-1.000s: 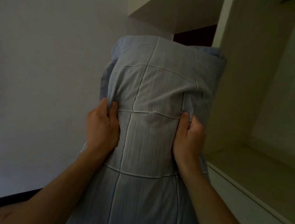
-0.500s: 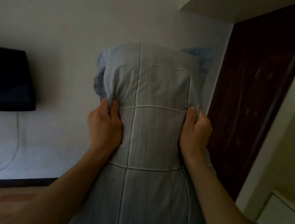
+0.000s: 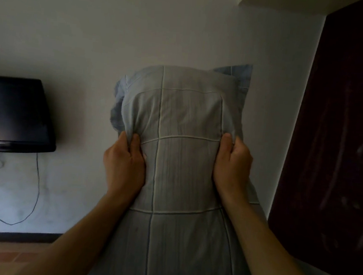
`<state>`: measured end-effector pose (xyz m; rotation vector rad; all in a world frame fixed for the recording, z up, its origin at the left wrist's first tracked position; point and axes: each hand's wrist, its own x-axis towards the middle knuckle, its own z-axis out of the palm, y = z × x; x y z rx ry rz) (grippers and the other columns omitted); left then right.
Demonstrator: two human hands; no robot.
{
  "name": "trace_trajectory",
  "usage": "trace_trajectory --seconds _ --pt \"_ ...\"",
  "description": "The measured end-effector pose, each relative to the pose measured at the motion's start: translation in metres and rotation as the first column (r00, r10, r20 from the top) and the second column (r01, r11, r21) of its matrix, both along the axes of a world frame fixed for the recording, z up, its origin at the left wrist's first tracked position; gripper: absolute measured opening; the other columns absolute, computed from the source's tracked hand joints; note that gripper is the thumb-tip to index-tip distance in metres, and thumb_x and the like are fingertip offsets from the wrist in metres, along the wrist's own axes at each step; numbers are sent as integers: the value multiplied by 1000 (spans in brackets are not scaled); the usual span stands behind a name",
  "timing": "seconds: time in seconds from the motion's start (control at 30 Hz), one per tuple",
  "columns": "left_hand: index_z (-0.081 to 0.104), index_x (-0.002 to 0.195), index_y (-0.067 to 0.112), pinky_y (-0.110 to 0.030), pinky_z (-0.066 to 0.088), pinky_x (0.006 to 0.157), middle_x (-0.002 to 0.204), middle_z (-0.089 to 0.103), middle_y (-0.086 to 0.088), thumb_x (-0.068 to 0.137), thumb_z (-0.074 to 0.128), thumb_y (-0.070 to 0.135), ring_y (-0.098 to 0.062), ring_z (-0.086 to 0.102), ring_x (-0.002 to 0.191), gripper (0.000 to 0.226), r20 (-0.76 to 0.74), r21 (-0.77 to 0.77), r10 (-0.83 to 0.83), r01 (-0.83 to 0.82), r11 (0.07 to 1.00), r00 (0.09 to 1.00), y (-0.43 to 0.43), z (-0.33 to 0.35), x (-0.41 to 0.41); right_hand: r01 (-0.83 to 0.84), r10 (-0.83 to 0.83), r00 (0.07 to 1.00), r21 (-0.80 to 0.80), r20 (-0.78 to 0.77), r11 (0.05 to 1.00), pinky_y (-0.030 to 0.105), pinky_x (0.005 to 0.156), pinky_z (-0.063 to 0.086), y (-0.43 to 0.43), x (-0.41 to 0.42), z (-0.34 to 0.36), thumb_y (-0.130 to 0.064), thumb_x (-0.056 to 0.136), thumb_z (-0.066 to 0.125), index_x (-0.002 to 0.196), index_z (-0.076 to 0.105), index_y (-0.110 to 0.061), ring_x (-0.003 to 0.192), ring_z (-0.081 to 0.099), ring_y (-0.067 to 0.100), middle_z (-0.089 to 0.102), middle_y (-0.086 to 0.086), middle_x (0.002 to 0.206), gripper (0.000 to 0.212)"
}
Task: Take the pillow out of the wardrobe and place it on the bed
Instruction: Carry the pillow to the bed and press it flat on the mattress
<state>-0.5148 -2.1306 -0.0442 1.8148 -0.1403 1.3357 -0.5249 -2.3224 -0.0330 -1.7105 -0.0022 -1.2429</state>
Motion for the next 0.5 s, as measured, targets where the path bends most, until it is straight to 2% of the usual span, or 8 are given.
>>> trace_trajectory --seconds 0.07,0.13,0.23,0.3,0.33,0.4,0.5 --pt "41 65 7 -40 35 54 58 48 -10 95 42 29 -29 45 55 37 -3 -4 3 -3 1000 1000 -2 3 19 -3 3 1000 -2 -10 1000 27 59 28 -2 22 4 -28 101 42 58 32 -29 58 44 13 42 -10 58 44" --pt "42 66 7 -39 34 54 58 48 -11 95 42 29 -30 47 56 37 4 0 19 -19 1000 1000 0 5 38 -1 1 1000 3 -18 1000 27 58 27 0 44 5 -28 101 43 58 31 -28 57 44 14 41 -11 58 45" --pt "42 66 7 -37 32 54 59 51 -14 95 42 28 -31 47 56 36 12 2 40 -40 999 999 6 7 72 -2 2 1000 8 4 1000 25 51 21 8 78 7 -26 101 45 56 30 -28 52 38 3 39 -14 56 47" --pt "42 66 5 -39 33 55 61 53 -19 95 42 29 -32 49 58 37 10 -12 47 -47 999 999 12 6 97 4 -4 1000 -1 -8 1000 28 52 19 15 103 8 -27 100 44 56 29 -27 53 38 7 39 -13 56 47" --pt "43 67 5 -40 34 55 62 54 -20 95 41 30 -33 49 59 37 11 -21 45 -45 999 999 14 6 110 6 -6 1000 -5 -10 1000 29 51 20 18 115 10 -28 100 44 56 30 -27 53 38 7 40 -13 56 47" --pt "42 67 5 -41 35 55 63 54 -23 95 42 29 -36 51 60 36 22 -28 50 -50 998 998 21 6 136 2 -1 1000 -15 4 1000 23 49 25 26 141 12 -29 101 44 56 29 -28 52 37 5 39 -14 55 47" --pt "43 69 6 -42 36 56 65 56 -24 95 43 27 -38 53 62 34 32 -32 48 -47 998 998 36 9 176 -12 12 1000 -21 -8 1000 27 57 26 40 180 15 -29 101 43 57 29 -31 55 39 10 40 -13 57 46"
